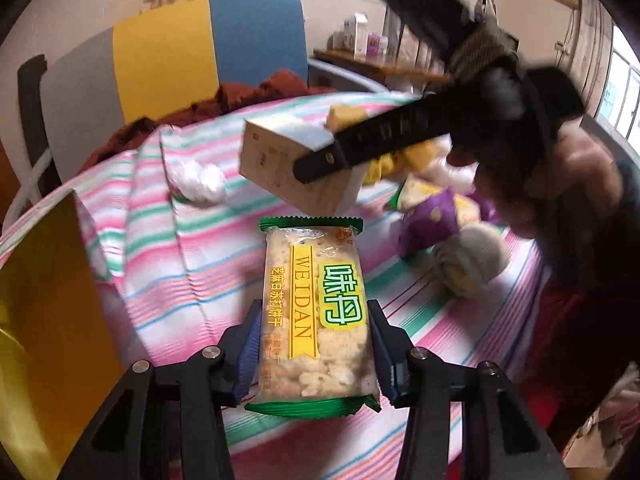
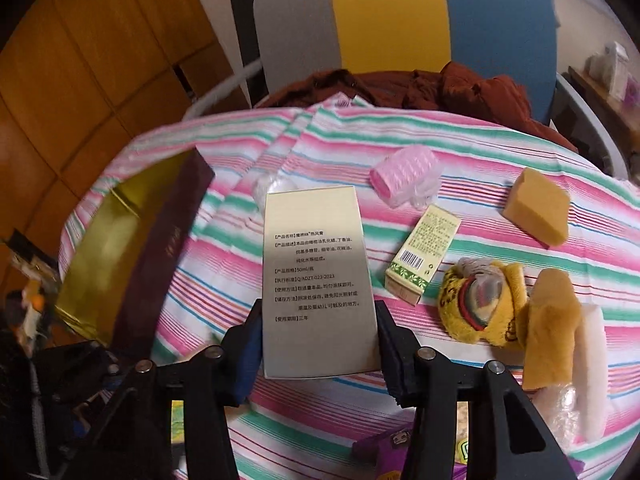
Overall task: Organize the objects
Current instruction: 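Grasp the yellow cracker pack with the left tool while the right tool grasps the white box, then lower the cracker pack and white box into the gold tray and open both tools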
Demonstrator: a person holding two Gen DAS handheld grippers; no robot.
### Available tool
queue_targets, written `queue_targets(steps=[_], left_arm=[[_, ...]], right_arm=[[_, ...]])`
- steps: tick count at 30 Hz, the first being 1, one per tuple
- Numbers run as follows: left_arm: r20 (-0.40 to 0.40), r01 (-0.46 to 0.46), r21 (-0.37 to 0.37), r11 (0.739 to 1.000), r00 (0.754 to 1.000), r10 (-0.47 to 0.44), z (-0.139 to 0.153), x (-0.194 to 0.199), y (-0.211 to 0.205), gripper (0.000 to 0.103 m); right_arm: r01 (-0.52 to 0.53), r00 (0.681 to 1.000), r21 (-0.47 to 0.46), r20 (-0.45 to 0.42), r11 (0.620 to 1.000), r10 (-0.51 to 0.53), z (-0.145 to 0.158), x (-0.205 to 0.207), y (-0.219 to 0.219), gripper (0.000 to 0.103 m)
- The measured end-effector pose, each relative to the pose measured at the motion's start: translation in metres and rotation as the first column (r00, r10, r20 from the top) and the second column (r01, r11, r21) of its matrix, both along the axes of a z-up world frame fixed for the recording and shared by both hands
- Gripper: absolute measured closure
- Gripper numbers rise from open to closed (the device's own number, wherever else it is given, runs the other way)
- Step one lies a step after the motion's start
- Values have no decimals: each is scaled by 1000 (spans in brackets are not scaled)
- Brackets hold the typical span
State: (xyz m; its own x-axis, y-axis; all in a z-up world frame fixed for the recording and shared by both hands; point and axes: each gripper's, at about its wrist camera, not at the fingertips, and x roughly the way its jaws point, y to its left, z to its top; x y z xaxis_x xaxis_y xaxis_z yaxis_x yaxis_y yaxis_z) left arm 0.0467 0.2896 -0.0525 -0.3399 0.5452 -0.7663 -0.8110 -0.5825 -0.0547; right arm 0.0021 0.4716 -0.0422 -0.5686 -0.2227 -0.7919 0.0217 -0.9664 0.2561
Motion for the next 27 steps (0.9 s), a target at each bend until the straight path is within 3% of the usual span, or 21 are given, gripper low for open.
queue_targets(steps=[4, 8, 16, 22, 24, 26, 27], left_arm=[[-18, -79, 65, 995, 997, 80, 30, -11, -31, 54], [-27, -213, 107, 971, 976, 216, 50, -36, -75, 54], [-59, -495, 82, 865, 864, 500, 49, -75, -181, 54], [-46, -635, 59, 770, 769, 638, 28, -89, -240, 52], [-44, -659, 58, 750, 749, 661, 25, -92, -256, 50], [-29, -678, 60, 732, 732, 680, 22, -91, -269, 49], [-17, -687, 71, 723, 724, 690, 22, -90, -276, 49]], right_arm=[[18, 1000, -13, -11, 1000, -18, 8, 0, -6, 52], [29, 999, -27, -40, 999, -30, 30, 1, -19, 52], [-82, 994, -103, -74, 991, 75, 64, -29, -104, 52], [-153, 988, -127, 10, 980, 155, 43, -78, -199, 52], [-159, 986, -141, 33, 977, 165, 33, -95, -228, 52], [-159, 985, -173, 43, 972, 169, 27, -109, -256, 46], [-165, 983, -190, 45, 968, 176, 24, -111, -262, 30]])
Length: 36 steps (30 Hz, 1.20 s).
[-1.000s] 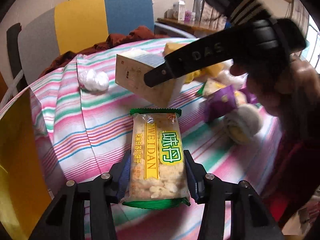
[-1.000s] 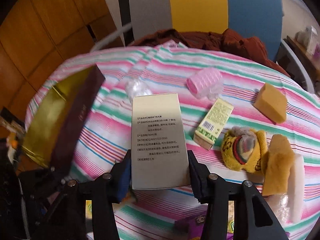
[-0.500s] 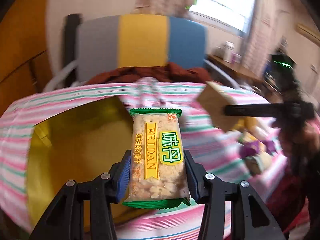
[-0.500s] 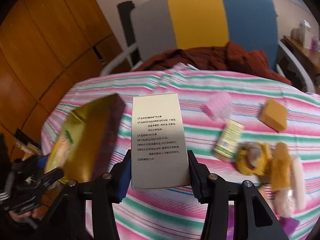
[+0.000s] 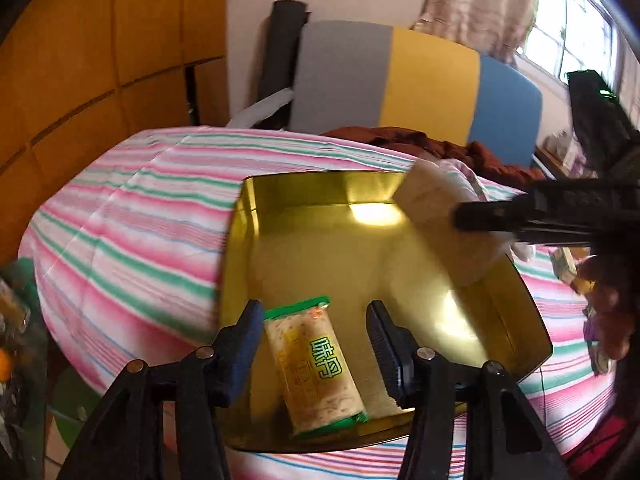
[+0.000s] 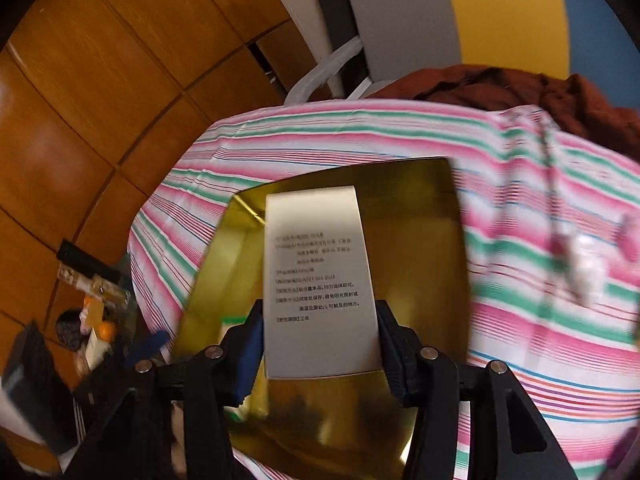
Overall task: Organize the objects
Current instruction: 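Lower the cracker pack and white box into the gold tray and open both tools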
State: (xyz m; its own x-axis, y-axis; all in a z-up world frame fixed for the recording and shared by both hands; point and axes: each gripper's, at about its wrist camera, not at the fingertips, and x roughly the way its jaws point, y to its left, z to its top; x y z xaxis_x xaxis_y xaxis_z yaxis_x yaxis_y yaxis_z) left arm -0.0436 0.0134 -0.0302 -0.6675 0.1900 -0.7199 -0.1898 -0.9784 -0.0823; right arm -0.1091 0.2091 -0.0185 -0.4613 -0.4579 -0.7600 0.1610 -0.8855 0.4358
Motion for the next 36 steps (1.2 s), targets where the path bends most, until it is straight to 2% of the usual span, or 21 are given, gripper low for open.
queue_targets(steps=[2, 7, 11, 16, 21, 28, 36], left_arm=[[-8, -22, 12, 1000, 1000, 22, 2, 0, -12, 49], [-12, -60, 20, 998, 998, 60, -1, 0, -30, 49], [-6, -90, 38, 995, 996, 90, 1, 2, -38, 49], [-29, -84, 35, 996, 996, 85, 12, 7, -32, 49], [-46, -69, 32, 997, 996, 70, 23, 14, -22, 49], [-45, -57, 33, 998, 997, 58, 26, 24, -4, 49], [-50, -29, 5, 1000, 998, 29, 28, 35, 13, 49]], right_arm=[[-10, 1000, -18, -5, 1000, 10, 0, -1, -16, 17], [-46, 998, 57, -29, 997, 47, 6, 18, -34, 17], [-25, 997, 146, -72, 989, 36, 10, 39, -32, 11], [66, 987, 243, -156, 968, -29, 19, 61, -26, 5], [202, 957, 321, -266, 925, -116, 24, 86, -14, 1], [273, 931, 388, -337, 880, -140, 25, 112, -6, 0], [305, 923, 392, -348, 868, -168, 19, 133, 7, 0]])
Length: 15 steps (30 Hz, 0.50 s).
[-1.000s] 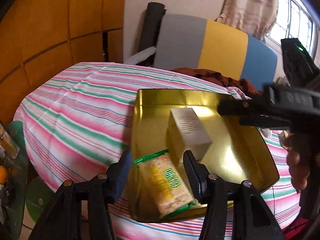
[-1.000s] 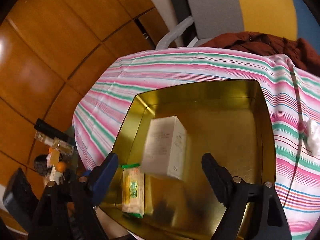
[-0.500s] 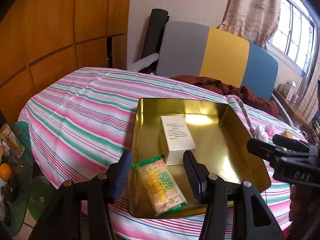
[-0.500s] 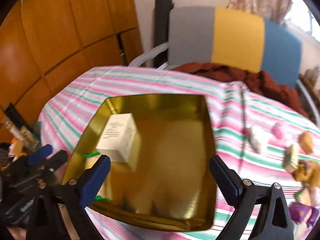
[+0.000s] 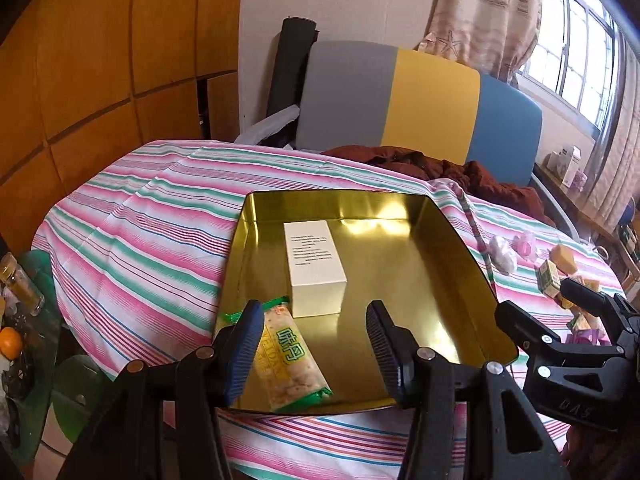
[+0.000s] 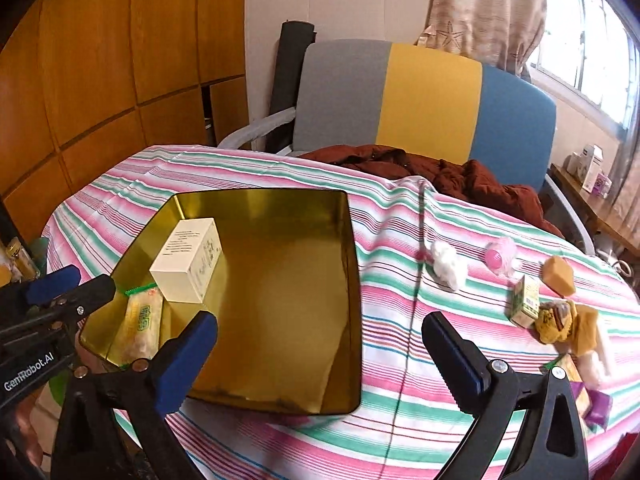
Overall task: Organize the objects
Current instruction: 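Lower the cracker pack and white box into the gold tray and open both tools, then move both tools back to the items on the cloth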
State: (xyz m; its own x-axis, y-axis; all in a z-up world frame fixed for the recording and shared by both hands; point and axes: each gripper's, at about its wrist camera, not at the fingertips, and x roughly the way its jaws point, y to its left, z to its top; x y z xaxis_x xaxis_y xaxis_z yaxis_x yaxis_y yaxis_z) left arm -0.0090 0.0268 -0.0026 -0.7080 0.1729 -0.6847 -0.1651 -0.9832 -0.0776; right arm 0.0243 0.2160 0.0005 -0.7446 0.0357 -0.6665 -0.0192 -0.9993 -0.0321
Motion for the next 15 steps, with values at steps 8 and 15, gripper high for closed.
queue_targets(steps=[8, 15], left_arm=[[-17, 43, -23, 999, 999, -43, 2, 8, 14, 49], [-21, 85, -29, 996, 996, -86, 3, 13, 26, 49]], right_arm=[[44, 999, -6, -24, 999, -44, 2, 14, 17, 0], [63, 997, 38, -48, 997, -61, 8, 22, 26, 0]])
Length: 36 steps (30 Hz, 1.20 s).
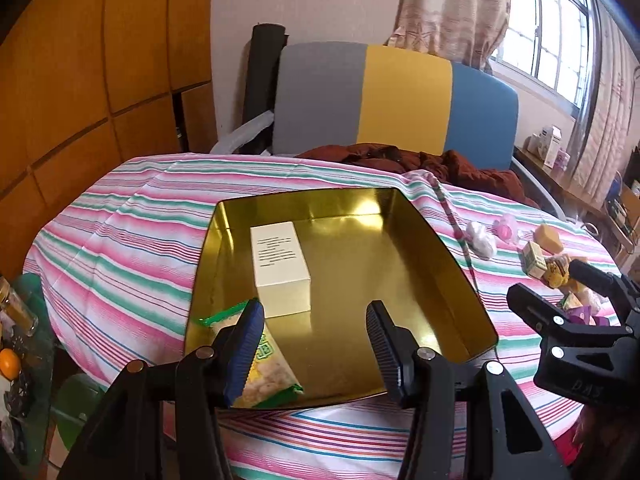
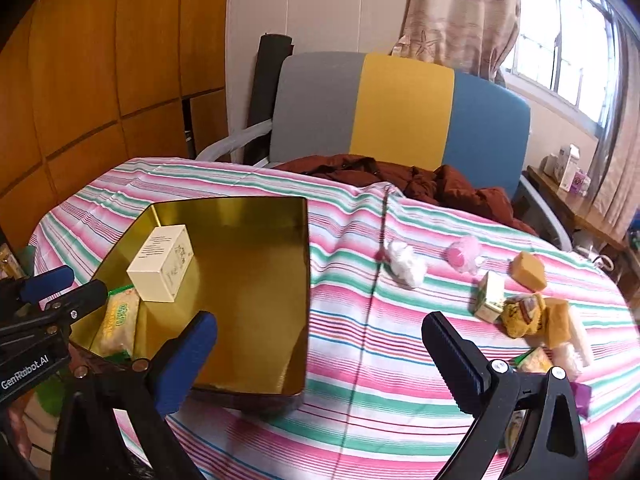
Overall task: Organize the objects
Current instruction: 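Move both tools back to the items on the cloth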
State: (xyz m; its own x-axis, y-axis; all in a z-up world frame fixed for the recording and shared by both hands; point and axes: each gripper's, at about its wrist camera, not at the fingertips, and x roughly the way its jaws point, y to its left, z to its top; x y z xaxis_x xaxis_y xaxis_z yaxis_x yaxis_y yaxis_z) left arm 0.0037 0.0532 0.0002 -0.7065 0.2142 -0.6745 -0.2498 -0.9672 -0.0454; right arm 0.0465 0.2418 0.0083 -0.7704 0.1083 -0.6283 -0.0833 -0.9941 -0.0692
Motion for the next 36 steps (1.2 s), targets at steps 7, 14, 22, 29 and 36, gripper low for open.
queue_targets(steps=[7, 14, 22, 29, 36], left_arm=[[-1, 87, 2, 996, 996, -87, 0, 3, 18, 49], [4, 222, 21, 975, 975, -222, 3, 6, 52, 49], [4, 380, 8, 925, 925, -380, 6, 16, 102, 49], [39, 493, -3, 870, 869, -493, -1, 21, 152, 49], [133, 622, 2, 783, 776, -616, -23, 28, 220, 49]], right_arm=[[61, 998, -11, 17, 998, -60, -3, 3, 29, 0], [218, 976, -24, 21, 976, -217, 4, 18, 103, 0], [459, 887, -100, -9, 883, -462, 22, 58, 234, 0], [608, 780, -302, 52, 735, -624, -8, 87, 311, 0], [591, 762, -500, 87, 633, -642, -17, 103, 336, 0]])
